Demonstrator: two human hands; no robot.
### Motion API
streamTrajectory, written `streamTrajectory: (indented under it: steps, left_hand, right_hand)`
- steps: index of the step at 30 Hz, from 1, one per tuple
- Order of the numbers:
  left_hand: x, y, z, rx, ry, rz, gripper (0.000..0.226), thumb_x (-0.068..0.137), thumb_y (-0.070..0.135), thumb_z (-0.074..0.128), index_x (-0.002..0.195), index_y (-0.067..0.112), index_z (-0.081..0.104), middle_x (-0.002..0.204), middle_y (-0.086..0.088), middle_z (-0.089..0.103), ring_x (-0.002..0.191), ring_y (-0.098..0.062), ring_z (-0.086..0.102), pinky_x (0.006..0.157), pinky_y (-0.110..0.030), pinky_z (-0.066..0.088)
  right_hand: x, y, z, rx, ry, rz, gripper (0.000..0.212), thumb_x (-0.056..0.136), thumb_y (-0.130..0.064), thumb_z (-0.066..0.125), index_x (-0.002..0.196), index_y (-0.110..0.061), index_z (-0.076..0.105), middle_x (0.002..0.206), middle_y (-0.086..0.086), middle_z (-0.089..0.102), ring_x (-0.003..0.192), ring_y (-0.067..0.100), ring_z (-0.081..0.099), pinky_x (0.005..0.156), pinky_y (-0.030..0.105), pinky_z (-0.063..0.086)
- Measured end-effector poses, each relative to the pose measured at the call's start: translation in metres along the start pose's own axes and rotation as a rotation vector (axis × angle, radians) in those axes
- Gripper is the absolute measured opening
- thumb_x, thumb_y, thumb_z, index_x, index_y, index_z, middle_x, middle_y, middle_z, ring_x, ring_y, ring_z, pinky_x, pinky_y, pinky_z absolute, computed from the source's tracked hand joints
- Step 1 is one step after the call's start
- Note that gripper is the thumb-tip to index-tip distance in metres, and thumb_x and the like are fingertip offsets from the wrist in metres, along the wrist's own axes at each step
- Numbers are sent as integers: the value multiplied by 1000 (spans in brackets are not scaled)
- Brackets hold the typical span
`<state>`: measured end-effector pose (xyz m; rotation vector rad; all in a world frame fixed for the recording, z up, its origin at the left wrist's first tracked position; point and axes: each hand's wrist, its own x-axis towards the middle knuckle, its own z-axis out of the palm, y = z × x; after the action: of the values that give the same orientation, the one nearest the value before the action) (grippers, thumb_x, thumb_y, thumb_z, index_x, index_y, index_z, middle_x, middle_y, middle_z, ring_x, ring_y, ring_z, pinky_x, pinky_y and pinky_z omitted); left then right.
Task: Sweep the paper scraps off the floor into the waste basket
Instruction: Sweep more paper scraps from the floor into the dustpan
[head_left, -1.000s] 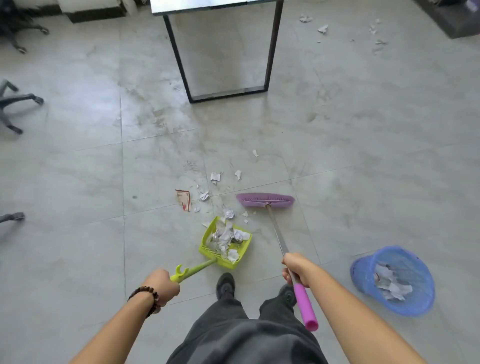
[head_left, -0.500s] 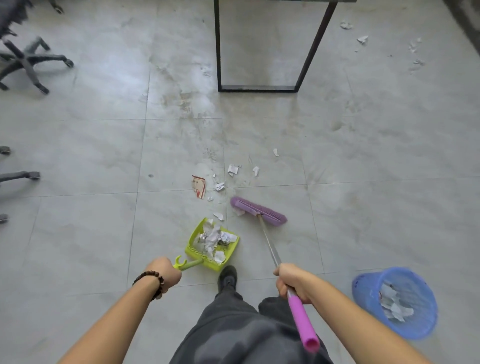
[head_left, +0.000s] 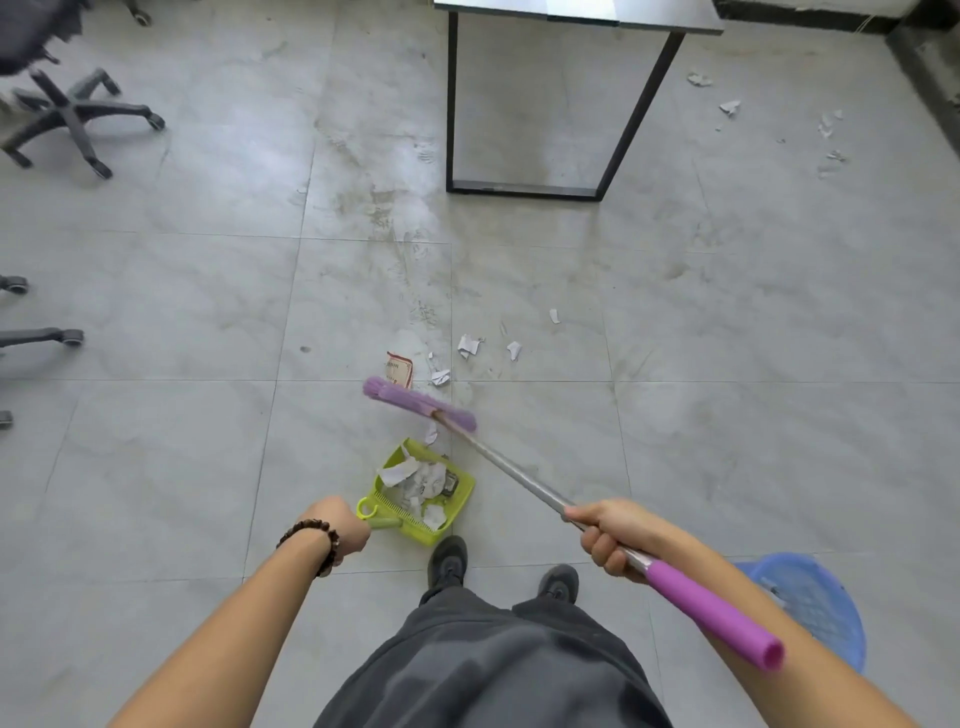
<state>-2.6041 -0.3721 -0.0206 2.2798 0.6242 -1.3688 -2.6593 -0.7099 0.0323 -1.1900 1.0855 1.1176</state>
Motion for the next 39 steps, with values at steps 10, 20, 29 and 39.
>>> streamTrajectory:
  steps: [10,20,29,39]
  left_hand:
    - [10,-39,11,-298,13,-27,6,81,6,57,80,7,51,62,-7,40,47,-18,32,45,-18,24]
    - [11,-17,18,45,302,-42,10,78,13,57,78,11,67,63,-4,59,58,-21,54,47,-24,37]
    - [2,-10,15,21,307,-59,11,76,11,58,66,12,57,60,-5,56,59,-25,54,47,-24,35]
    - [5,-2,14,28,311,-63,16,77,10,58,62,12,53,57,-5,53,53,-23,49,43,-22,31]
  right_hand:
    - [70,-84,46,-574,258,-406,12,92,-15,44,87,-6,51,60,12,50,43,22,47,38,23,40]
    - [141,-97,62,-632,182,-235,30,95,-5,26,119,-13,42,71,15,51,45,18,44,45,25,38]
    - [112,-29,28,-486,287,-10,21,88,-23,36,76,-9,46,61,6,43,40,14,34,38,16,27]
    - [107,-48,30,-956,425,-277,37,99,-38,33,91,-7,51,76,11,59,41,22,56,43,23,43]
